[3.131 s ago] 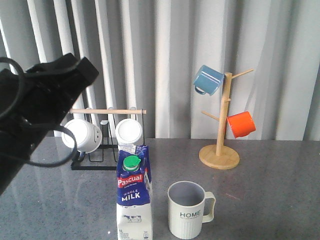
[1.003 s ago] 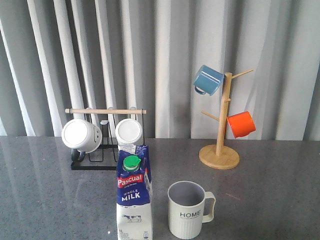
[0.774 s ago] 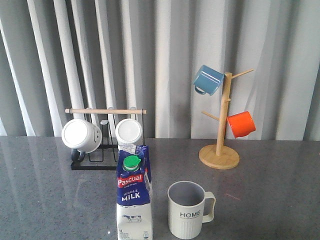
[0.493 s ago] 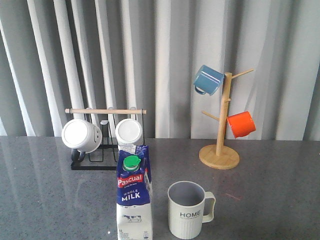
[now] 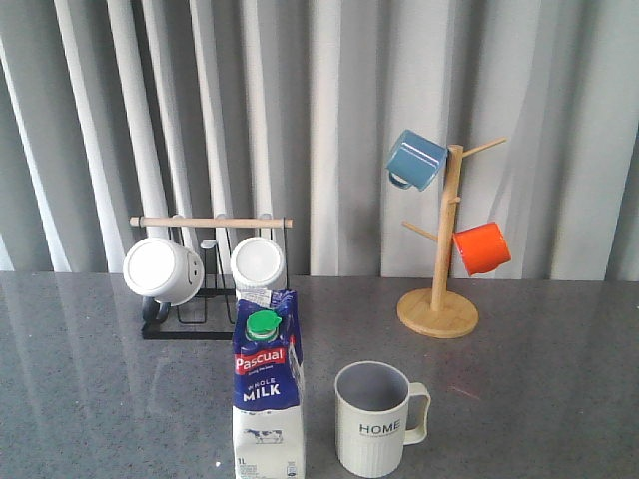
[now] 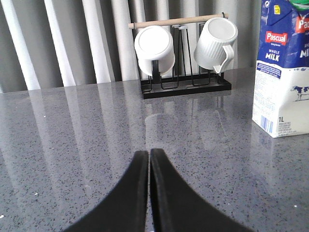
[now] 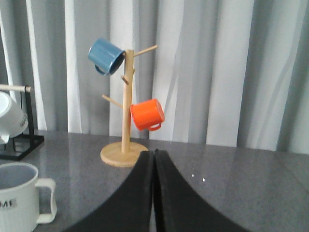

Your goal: Place milk next to cup

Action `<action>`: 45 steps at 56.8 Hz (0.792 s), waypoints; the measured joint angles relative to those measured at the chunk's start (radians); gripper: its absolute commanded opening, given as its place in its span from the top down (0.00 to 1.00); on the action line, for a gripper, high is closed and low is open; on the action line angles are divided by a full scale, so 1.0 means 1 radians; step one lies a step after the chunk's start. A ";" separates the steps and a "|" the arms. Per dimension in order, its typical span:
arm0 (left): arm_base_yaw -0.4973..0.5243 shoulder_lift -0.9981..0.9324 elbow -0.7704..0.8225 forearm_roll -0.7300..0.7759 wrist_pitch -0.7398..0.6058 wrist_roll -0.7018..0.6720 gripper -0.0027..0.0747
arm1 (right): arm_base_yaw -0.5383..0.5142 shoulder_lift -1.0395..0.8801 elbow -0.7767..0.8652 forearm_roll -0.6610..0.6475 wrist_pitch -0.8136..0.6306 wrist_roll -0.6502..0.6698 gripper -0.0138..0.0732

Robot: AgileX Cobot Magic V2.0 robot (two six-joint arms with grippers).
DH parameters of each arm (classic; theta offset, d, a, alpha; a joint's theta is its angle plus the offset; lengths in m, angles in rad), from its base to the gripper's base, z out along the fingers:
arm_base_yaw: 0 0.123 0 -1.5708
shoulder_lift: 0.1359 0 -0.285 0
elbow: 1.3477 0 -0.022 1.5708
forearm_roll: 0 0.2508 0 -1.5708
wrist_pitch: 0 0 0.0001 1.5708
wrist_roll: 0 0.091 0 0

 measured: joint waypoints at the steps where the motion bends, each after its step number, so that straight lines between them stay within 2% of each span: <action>1: 0.000 0.000 0.000 0.000 0.000 0.000 0.97 | 0.000 -0.011 0.022 0.002 0.000 0.000 0.85; 6: 0.000 0.000 0.000 0.000 0.000 0.000 0.97 | 0.000 -0.160 0.182 0.015 0.000 -0.002 0.85; 17: 0.000 0.000 0.000 0.000 0.001 0.000 0.97 | 0.000 -0.384 0.394 0.082 0.003 -0.002 0.85; 45: 0.000 0.000 0.000 0.000 0.001 0.000 0.97 | 0.000 -0.394 0.405 0.091 0.006 -0.002 0.85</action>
